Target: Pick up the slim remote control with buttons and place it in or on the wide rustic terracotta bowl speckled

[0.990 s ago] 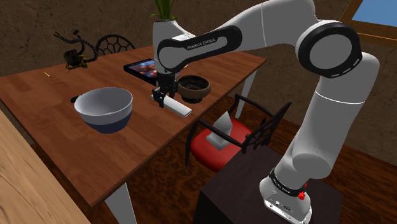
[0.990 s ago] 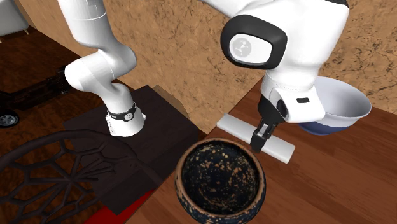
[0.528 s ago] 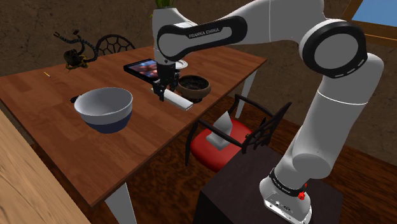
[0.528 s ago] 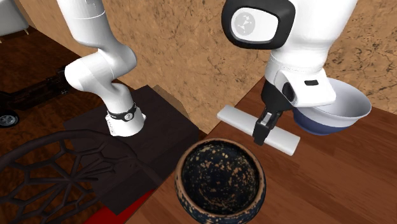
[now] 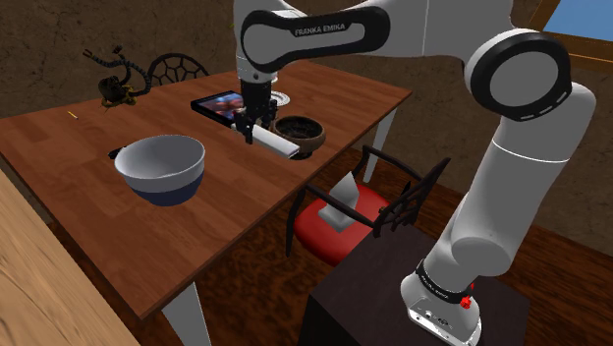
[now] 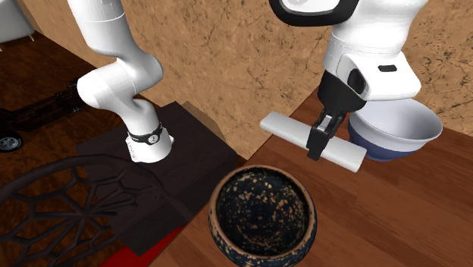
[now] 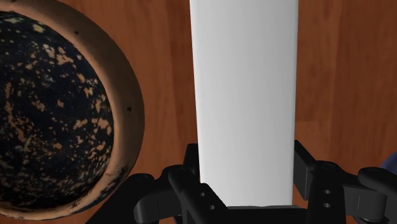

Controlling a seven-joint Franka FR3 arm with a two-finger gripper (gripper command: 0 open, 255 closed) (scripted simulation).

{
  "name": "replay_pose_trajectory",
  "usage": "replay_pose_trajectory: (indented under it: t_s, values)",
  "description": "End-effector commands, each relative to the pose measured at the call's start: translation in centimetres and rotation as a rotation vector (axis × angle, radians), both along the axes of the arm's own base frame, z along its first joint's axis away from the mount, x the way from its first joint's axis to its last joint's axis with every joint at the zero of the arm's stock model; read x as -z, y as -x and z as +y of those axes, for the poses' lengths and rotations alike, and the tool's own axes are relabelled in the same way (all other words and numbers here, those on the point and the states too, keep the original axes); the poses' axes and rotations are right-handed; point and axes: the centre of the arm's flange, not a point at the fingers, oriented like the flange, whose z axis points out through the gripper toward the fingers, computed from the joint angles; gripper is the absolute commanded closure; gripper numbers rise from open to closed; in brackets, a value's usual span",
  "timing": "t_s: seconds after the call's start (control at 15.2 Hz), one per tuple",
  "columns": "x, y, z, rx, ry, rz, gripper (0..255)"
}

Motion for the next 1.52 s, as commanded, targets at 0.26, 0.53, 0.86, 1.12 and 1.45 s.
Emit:
replay_pose_trajectory:
  t_s: [0.26, 0.53, 0.86, 1.12, 1.45]
  values:
    - [-3.2, -0.1, 0.0, 0.000, 0.000, 0.000, 255]
    - [-5.4, -0.1, 0.0, 0.000, 0.000, 0.000, 255]
    - [-8.0, -0.1, 0.0, 0.000, 0.000, 0.000, 255]
    - [-8.9, -0.5, -2.6, 0.000, 0.000, 0.000, 255]
    - [-9.0, -1.6, -9.2, 0.000, 0.000, 0.000, 255]
